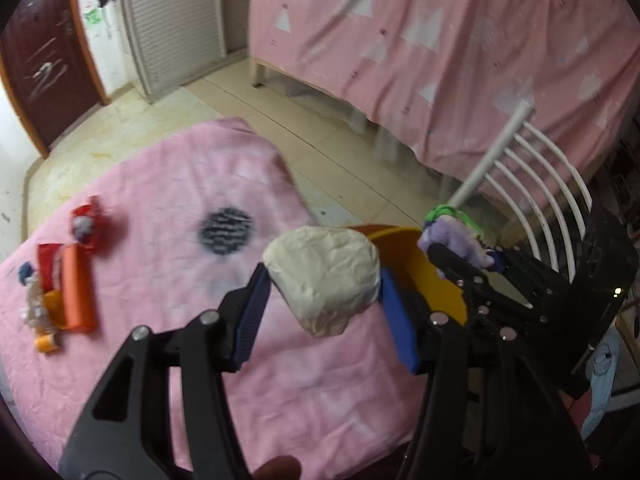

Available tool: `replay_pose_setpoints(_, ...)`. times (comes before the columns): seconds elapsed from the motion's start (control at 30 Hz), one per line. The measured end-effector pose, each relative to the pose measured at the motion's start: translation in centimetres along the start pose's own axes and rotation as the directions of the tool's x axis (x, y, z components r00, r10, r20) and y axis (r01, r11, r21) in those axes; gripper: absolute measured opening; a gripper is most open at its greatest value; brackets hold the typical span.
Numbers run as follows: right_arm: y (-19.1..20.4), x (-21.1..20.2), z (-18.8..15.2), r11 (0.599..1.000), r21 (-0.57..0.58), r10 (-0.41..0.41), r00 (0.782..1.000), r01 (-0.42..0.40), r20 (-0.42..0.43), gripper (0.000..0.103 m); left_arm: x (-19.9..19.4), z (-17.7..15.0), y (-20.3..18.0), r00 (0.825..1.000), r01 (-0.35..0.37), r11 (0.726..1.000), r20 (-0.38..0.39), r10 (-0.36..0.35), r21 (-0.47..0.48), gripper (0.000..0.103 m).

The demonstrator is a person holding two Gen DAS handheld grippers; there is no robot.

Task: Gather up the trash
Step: 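Carry both items over the yellow bin and open both tools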

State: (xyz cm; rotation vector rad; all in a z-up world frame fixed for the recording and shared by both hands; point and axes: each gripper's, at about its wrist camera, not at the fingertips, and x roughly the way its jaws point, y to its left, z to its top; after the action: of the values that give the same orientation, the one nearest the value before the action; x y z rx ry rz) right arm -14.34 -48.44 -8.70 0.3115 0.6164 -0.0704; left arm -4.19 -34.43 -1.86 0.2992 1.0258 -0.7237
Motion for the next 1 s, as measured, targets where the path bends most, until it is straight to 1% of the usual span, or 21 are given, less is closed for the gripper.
replay_pose_setpoints(0.1, -2.3, -0.1, -1.4, 0.999, 0.036, -0.025, 1.000, 0.026, -0.019, 0.024, 1.5, 0.1, -2.1, 0.999, 0.017, 0.999, -0.033, -0.016, 0.031, 0.054)
replay_pose_setpoints(0.2, -3.7, -0.1, -2.1, 0.997, 0.066, -0.039, 0.999, 0.041, -0.026, 0.024, 2.7, -0.1, -3.7, 0.997, 0.034, 0.998, -0.064, -0.030, 0.057, 0.054)
replay_pose_setpoints(0.33, -5.2, -0.1, -2.9, 0.994, 0.096, -0.043, 0.999, 0.046, -0.033, 0.025, 4.4, -0.4, -5.4, 0.994, 0.044, 0.995, -0.102, -0.035, 0.093, 0.054)
replay_pose_setpoints(0.43, -5.8, 0.1, -3.3, 0.993, 0.112, -0.041, 0.998, 0.047, -0.050, 0.028, 5.3, -0.5, -6.1, 0.990, 0.064, 0.992, -0.129, -0.051, 0.104, 0.054)
replay_pose_setpoints(0.47, -5.9, 0.2, -3.5, 0.992, 0.115, -0.046, 0.997, 0.052, -0.057, 0.032, 5.5, -0.5, -6.3, 0.988, 0.076, 0.991, -0.139, -0.060, 0.108, 0.055)
replay_pose_setpoints(0.5, -6.0, 0.2, -3.6, 0.991, 0.121, -0.052, 0.997, 0.059, -0.063, 0.039, 5.6, -0.5, -6.5, 0.987, 0.087, 0.990, -0.146, -0.070, 0.110, 0.056)
replay_pose_setpoints(0.53, -5.9, 0.3, -3.5, 0.990, 0.126, -0.058, 0.996, 0.066, -0.066, 0.043, 5.7, -0.5, -6.6, 0.986, 0.095, 0.989, -0.146, -0.078, 0.113, 0.062)
replay_pose_setpoints(0.57, -6.0, 0.2, -3.6, 0.989, 0.130, -0.065, 0.996, 0.073, -0.067, 0.052, 5.8, -0.4, -6.9, 0.987, 0.097, 0.989, -0.141, -0.080, 0.115, 0.068)
replay_pose_setpoints(0.6, -6.0, 0.1, -3.6, 0.988, 0.131, -0.070, 0.995, 0.078, -0.066, 0.058, 5.7, -0.4, -7.0, 0.987, 0.101, 0.988, -0.135, -0.085, 0.117, 0.070)
replay_pose_setpoints(0.63, -5.9, 0.0, -3.7, 0.988, 0.130, -0.076, 0.995, 0.084, -0.065, 0.059, 5.6, -0.4, -7.1, 0.987, 0.106, 0.987, -0.131, -0.090, 0.120, 0.070)
replay_pose_setpoints(0.77, -5.5, -0.2, -3.6, 0.987, 0.128, -0.087, 0.994, 0.095, -0.067, 0.060, 4.9, -0.5, -6.7, 0.987, 0.118, 0.986, -0.123, -0.104, 0.115, 0.070)
replay_pose_setpoints(1.0, -3.5, -0.2, -2.8, 0.990, 0.103, -0.094, 0.993, 0.100, -0.066, 0.060, 3.4, -0.6, -3.8, 0.986, 0.139, 0.989, -0.098, -0.133, 0.055, 0.070)
